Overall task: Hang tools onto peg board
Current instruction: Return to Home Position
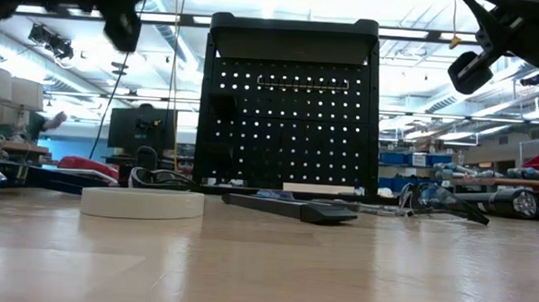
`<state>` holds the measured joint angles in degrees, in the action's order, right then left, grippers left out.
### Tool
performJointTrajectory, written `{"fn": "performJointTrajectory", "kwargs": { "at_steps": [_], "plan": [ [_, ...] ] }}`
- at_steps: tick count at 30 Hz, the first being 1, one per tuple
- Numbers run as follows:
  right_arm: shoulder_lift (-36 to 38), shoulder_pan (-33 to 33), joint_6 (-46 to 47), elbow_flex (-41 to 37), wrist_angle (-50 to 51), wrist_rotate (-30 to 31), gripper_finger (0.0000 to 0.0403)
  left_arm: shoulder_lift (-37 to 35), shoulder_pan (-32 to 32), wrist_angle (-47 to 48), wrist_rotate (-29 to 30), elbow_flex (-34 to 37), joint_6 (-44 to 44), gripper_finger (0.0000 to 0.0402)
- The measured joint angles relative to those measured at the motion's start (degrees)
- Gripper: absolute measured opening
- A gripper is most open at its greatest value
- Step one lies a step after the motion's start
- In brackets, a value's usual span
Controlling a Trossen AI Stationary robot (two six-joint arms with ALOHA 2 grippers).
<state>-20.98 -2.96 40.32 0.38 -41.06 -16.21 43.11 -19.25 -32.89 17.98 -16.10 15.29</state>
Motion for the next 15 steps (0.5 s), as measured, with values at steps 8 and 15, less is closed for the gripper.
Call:
{"fn": "performJointTrajectory", "kwargs": {
  "at_steps": [8,15],
  "plan": [
    [0.5,0.0,0.0,0.0,0.4,0.0,0.0037,-0.1,0.0,0.2,0.0,10.5,0.0,0.0037],
    [5.2,0.0,0.0,0.0,1.5,0.0,0.004,-0.3,0.0,8.2,0.1,15.6,0.0,0.0037]
  ]
}}
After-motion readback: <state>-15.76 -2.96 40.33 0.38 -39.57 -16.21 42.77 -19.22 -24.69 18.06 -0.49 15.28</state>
